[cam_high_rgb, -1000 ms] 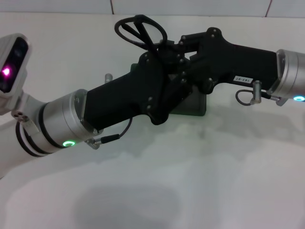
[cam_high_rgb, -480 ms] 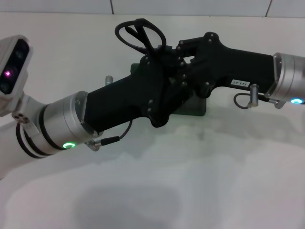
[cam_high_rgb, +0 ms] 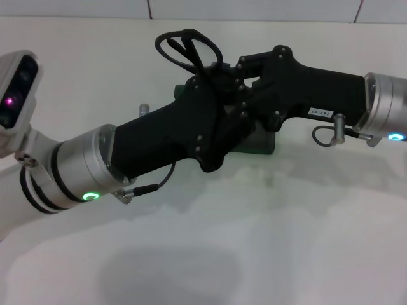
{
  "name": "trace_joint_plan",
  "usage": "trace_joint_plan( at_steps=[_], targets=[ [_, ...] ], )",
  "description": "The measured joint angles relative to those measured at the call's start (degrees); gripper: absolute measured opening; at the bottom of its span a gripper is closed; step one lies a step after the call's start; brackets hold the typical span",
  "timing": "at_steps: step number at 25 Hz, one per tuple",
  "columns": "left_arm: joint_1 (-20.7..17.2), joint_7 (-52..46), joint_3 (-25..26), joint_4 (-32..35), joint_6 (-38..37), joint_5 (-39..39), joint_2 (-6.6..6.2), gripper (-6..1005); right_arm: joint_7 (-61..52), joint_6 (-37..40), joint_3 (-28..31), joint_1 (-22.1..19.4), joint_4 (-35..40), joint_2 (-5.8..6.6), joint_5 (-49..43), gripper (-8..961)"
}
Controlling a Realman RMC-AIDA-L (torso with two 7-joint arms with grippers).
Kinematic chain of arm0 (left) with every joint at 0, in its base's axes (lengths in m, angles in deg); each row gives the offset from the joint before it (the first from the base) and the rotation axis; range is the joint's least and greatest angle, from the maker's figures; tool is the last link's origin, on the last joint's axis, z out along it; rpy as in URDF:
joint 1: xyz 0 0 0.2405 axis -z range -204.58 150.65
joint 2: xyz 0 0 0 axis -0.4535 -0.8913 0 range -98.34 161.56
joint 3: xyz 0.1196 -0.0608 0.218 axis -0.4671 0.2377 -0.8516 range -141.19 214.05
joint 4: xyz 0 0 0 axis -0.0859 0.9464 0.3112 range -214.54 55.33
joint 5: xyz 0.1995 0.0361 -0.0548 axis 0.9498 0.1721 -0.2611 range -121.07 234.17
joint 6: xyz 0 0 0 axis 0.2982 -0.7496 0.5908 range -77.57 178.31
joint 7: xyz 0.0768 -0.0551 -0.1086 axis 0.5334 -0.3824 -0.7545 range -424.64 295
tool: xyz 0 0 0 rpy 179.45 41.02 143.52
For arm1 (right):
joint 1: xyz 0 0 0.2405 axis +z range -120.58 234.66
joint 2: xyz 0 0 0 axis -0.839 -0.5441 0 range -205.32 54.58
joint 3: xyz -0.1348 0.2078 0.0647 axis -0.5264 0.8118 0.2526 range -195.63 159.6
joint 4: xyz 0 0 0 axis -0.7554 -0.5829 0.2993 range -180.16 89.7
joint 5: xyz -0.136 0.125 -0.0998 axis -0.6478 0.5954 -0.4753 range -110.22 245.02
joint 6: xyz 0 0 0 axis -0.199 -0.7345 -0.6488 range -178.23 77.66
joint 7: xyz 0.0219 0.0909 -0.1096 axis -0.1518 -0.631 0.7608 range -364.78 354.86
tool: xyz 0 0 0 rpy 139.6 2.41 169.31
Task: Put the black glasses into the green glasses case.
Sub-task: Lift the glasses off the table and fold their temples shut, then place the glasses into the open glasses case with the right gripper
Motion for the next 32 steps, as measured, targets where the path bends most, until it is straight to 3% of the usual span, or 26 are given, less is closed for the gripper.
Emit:
trace_joint_plan(
  at_steps=[10, 20, 32],
  targets=[
    [-1.02, 0.26, -0.05, -0.10, 0.00, 0.38, -0.13, 77, 0.00, -2.05, 0.52, -0.21, 0.18, 0.11, 0.32, 85],
    [-5.32, 0.82, 0.28, -0.03, -0.31, 0.22, -0.89, 78, -1.09, -9.47, 0.49, 0.01, 2.99, 0.99, -0.73, 76],
    [-7.06, 2.21, 0.48, 0.00, -0.26, -0.10, -1.21, 78, -14.33, -26.19, -0.61, 1.10, 9.79, 0.16, -20.60, 77]
  ],
)
